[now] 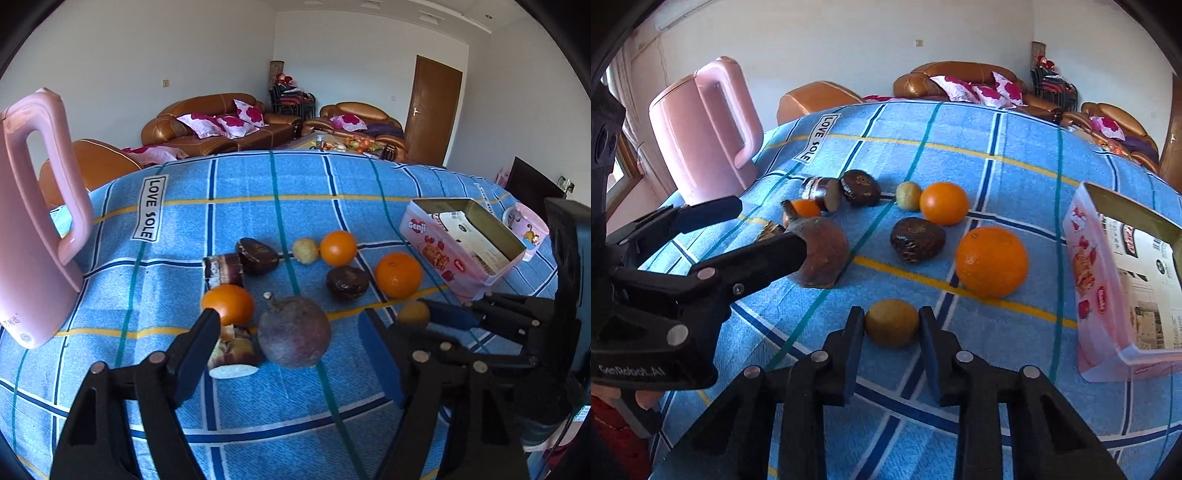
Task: Organize fruits
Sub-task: 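Grasp the small brown kiwi with the right tool while the left tool grasps the large dark fruit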
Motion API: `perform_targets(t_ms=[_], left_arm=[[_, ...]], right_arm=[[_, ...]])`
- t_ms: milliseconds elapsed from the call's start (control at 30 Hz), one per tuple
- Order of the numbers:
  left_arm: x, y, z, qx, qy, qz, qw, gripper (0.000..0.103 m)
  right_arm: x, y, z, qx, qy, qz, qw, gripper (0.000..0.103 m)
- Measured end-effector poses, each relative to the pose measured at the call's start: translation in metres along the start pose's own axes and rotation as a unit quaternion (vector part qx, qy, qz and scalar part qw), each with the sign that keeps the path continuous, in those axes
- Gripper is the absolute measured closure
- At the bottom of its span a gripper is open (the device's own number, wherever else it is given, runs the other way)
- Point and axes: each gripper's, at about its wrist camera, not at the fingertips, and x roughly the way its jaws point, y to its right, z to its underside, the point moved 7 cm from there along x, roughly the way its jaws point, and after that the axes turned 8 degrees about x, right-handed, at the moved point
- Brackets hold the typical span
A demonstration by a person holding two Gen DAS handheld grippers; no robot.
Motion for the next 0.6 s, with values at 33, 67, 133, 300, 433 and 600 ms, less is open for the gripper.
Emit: perform_targets(t_ms=[33, 67, 133, 300, 433, 600], left_arm=[[0.002, 0.002, -0.001, -0.001, 0.0, 0.006, 1.0, 0.033], [0.004, 0.006, -0.002, -0.001, 0.0, 0.013, 0.9999, 0.035], [0.009, 0.011, -0.002, 0.0, -0.003, 0.025, 0.9997, 0.035], [0.02, 0.008, 0.001, -0.005, -0.016, 0.0, 0.9999, 0.035], [0.021, 0.004, -0.001, -0.035, -0.008, 0.012, 0.9993, 0.034], [0.018, 0.018, -0.005, -0.013, 0.006, 0.044, 0.9989, 0.024]], right_arm=[[-0.006, 0.006, -0.005, 0.004, 0.016, 0.013, 1.0, 0.071], [-0.012, 0.012, -0.01, 0.012, 0.032, 0.021, 0.999, 0.071], [-0.025, 0.025, -0.019, 0.031, 0.057, 0.022, 0.998, 0.071], [-0.037, 0.039, -0.027, 0.066, 0.071, 0.006, 0.995, 0.071], [-0.036, 0.037, -0.028, 0.069, 0.067, 0.002, 0.995, 0.071], [-0.039, 0.036, -0.028, 0.071, 0.072, -0.002, 0.995, 0.071]])
